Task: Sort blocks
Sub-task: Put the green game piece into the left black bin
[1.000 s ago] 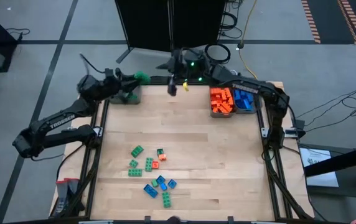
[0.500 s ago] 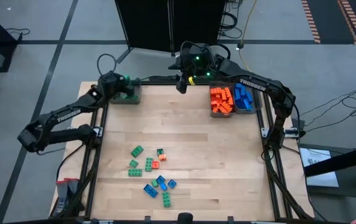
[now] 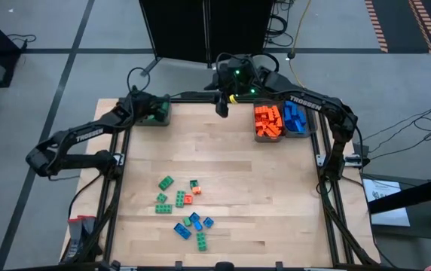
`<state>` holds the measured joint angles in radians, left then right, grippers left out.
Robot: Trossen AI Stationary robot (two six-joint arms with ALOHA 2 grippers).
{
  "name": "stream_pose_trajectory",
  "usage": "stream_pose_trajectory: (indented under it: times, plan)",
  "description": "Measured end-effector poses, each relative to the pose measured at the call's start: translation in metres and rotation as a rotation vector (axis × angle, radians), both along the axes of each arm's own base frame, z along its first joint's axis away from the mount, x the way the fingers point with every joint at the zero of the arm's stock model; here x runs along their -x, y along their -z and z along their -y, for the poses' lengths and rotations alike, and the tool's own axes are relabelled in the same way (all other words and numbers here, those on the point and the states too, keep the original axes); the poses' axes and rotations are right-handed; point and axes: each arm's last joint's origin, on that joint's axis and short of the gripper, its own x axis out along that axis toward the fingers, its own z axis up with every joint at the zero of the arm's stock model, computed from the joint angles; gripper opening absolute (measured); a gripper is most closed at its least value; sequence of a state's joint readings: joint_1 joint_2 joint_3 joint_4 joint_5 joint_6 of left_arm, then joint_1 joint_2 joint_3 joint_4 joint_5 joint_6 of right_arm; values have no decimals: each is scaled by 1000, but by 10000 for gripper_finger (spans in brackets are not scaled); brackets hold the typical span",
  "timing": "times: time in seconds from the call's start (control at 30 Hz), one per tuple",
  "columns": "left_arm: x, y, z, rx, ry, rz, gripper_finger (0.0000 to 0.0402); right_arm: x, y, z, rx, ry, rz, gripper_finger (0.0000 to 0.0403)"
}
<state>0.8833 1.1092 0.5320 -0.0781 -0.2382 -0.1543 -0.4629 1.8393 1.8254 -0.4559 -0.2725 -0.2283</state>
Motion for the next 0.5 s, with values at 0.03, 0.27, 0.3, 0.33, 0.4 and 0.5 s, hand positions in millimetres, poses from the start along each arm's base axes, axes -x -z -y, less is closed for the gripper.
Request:
stream_pose_trajectory:
  times: [0.03,0.27,0.3,0.33,0.4,0.5]
  plan:
    - [0,-1,2,20,2,32,301,0,0,0,-7,-14,3,196]
    - [-10,-10,32,170,256,170,329,17,-27,-14,22,-144,69,196]
    - [-13,-11,38,189,319,186,327,21,-31,-17,37,-150,70,196]
    - [-15,-13,46,208,377,194,324,25,-35,-19,46,-155,62,196]
    - [-20,-14,61,241,456,183,318,33,-42,-23,63,-157,62,196]
    - [-22,-12,81,291,495,125,309,43,-48,-29,53,-157,39,196]
